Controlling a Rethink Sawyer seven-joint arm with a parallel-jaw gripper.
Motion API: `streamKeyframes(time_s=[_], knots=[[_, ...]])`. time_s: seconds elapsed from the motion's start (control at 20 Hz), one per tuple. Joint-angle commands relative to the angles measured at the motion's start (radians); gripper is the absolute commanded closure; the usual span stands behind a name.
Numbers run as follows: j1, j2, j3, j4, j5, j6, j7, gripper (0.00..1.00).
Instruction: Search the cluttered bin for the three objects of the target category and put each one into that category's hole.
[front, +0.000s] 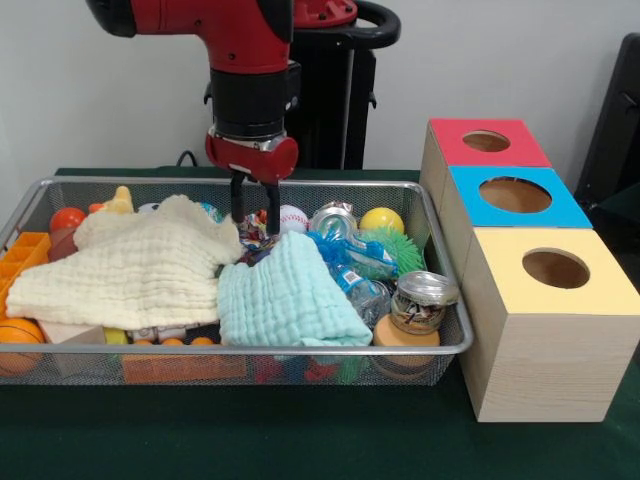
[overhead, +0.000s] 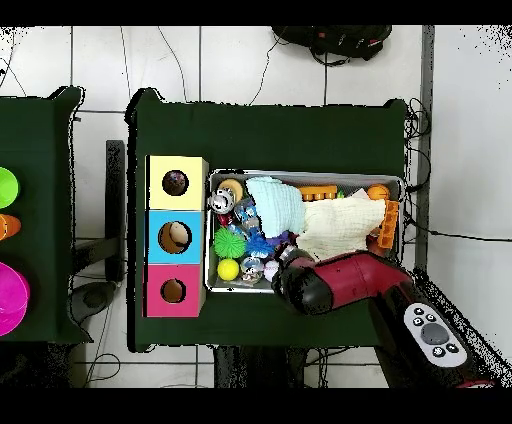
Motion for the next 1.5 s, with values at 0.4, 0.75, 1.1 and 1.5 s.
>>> streamKeyframes(time_s=[0.4,0.75,1.1,1.5], knots=[[-0.021,0.02,0.041,0.025,-0.129,-0.076,-0.121,0.0],[0.023,0.024,0.022,0.002,-0.127,-0.072,-0.072,0.0],[0.044,0.026,0.007,0.0,-0.117,-0.084,-0.061,0.0],[0.017,0.042,0.028,-0.002,-0.101,-0.08,-0.089,0.0]])
